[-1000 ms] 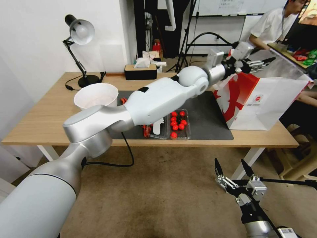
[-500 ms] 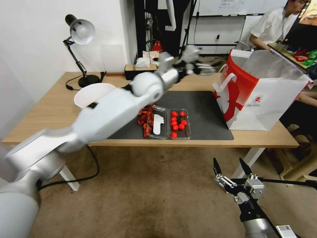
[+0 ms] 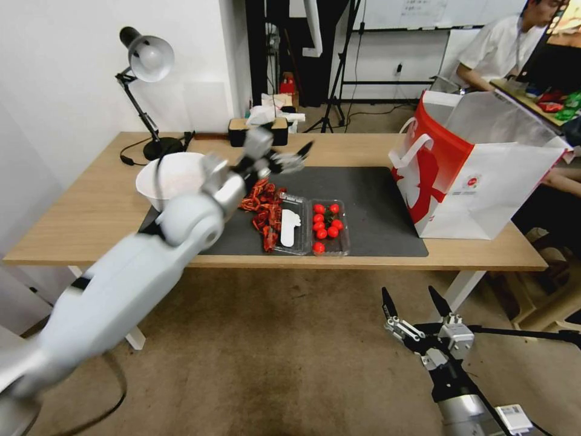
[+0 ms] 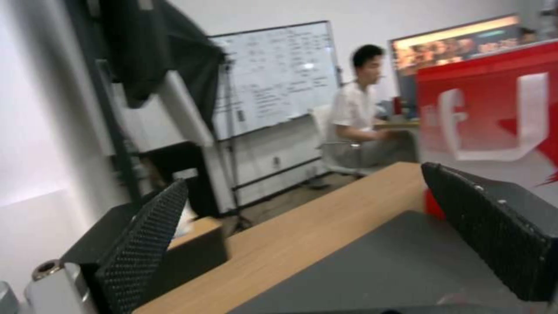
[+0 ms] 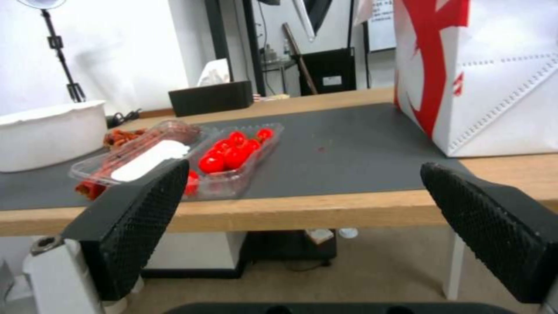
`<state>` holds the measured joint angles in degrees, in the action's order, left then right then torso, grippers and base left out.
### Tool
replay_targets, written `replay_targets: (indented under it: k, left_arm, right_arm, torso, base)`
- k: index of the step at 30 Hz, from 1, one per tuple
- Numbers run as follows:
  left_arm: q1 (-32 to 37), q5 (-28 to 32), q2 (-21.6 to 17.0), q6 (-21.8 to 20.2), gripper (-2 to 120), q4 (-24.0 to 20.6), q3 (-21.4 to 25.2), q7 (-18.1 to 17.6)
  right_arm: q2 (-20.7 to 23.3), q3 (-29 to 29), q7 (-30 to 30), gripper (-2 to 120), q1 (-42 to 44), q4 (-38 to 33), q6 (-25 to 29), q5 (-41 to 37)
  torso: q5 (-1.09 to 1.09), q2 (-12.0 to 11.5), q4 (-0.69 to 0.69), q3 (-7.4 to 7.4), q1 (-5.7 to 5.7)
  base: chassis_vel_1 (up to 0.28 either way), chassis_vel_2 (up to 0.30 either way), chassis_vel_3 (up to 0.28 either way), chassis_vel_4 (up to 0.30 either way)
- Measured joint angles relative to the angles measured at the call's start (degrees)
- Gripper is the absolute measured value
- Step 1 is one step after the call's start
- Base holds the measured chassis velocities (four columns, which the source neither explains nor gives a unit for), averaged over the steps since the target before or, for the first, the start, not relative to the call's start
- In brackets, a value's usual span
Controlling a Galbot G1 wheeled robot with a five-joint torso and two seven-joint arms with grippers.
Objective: Pick up the trash from the table and place it into the takeout bag.
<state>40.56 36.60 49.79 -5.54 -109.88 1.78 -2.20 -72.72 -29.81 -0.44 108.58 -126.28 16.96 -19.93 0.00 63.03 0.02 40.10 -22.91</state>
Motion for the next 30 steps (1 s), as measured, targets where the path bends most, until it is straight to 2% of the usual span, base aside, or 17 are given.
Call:
replay_targets:
  k: [1,2,5,6,8,9,10,12,14,16,17,23,24,28,30]
  left_arm:
    - [4.2,-1.7,-0.1,0.9,100,-1.2,3.3,-0.6]
    - [4.2,-1.7,-0.1,0.9,100,-1.2,3.3,-0.6]
    - [13.6,-5.4,1.3,2.6,100,-3.8,9.4,-2.8]
    - [13.6,-5.4,1.3,2.6,100,-3.8,9.4,-2.8]
    - [23.0,-10.2,4.2,4.0,100,-6.1,15.4,-3.7]
    - [25.8,-11.8,5.2,4.8,100,-6.6,17.4,-3.7]
    - [25.8,-11.8,5.2,4.8,100,-6.6,17.4,-3.7]
    - [33.0,-15.1,8.2,6.8,100,-7.7,23.0,-3.7]
    - [34.7,-15.4,8.9,7.1,100,-8.1,24.2,-3.7]
    - [43.5,-16.6,12.4,9.0,100,-10.1,30.1,-3.6]
    - [45.8,-17.5,13.5,10.0,100,-10.5,31.6,-3.6]
    - [51.9,-20.1,17.6,13.3,100,-10.9,33.7,-3.6]
    - [53.5,-21.0,19.1,14.4,100,-10.9,33.4,-3.4]
    - [54.8,-22.1,20.6,15.7,100,-10.5,32.2,-2.9]
    - [55.3,-23.2,22.3,16.1,100,-9.8,30.2,-2.7]
  right_arm:
    - [0.1,0.4,0.1,100,-0.1,0.0,-0.2,0.2]
    - [0.1,0.4,0.1,100,-0.1,0.0,-0.2,0.2]
    - [0.4,1.0,0.3,100,-0.5,-0.1,-0.7,0.7]
    - [0.4,1.0,0.3,100,-0.5,-0.1,-0.7,0.7]
    - [0.8,1.6,0.4,100,-1.0,-0.1,-1.2,0.9]
    - [0.8,1.7,0.5,100,-1.1,-0.1,-1.3,0.9]
    - [0.8,1.7,0.5,100,-1.1,-0.1,-1.3,0.9]
    - [0.8,2.4,0.9,100,-1.4,-0.4,-1.8,0.9]
    - [0.8,2.5,1.0,100,-1.4,-0.4,-2.0,0.9]
    - [0.9,3.3,1.3,100,-1.8,-0.4,-2.6,0.9]
    - [0.9,3.6,1.6,100,-2.0,-0.4,-2.8,1.1]
    - [0.8,4.1,3.0,100,-2.6,-0.1,-3.5,1.7]
    - [0.8,4.1,3.1,100,-2.7,-0.1,-3.6,1.7]
    - [0.7,3.4,3.2,100,-2.4,-0.5,-3.9,1.7]
    - [0.4,2.4,3.3,100,-1.8,-0.9,-4.0,1.7]
  torso:
    - [-0.01,0.0,-0.01,0.00,0.00]
    - [-0.01,0.0,-0.01,0.00,0.00]
    - [0.01,0.0,-0.04,0.00,0.00]
    - [0.01,0.0,-0.04,0.00,0.00]
    - [0.00,0.0,-0.02,0.00,0.01]
    - [0.01,0.0,-0.02,0.00,0.00]
    - [0.01,0.0,-0.02,0.00,0.00]
    - [-0.01,0.0,-0.02,0.00,0.00]
    - [0.00,0.0,-0.02,0.00,0.00]
    - [0.01,0.0,0.00,0.00,0.01]
    - [0.01,0.0,0.00,-0.01,0.01]
    - [0.01,0.0,-0.02,0.00,0.00]
    - [0.01,0.0,-0.01,0.00,0.01]
    - [0.00,0.0,-0.02,0.00,0.01]
    - [0.01,0.0,-0.03,0.00,0.00]
  base:
    - [0.000,0.000,0.000,0.000]
    - [0.000,0.000,0.000,0.000]
    - [0.000,0.000,0.000,0.000]
    - [0.000,0.000,0.000,0.000]
    - [0.000,0.000,0.000,0.000]
    - [0.000,0.000,0.000,0.000]
    - [0.000,0.000,0.000,0.000]
    - [0.000,0.000,0.000,0.000]
    - [0.000,0.000,0.000,0.000]
    - [0.000,0.000,0.000,0.000]
    - [0.000,0.000,0.000,0.000]
    - [0.000,0.000,0.000,0.000]
    - [0.000,0.000,0.000,0.000]
    - [0.000,0.000,0.000,0.000]
    - [0.000,0.000,0.000,0.000]
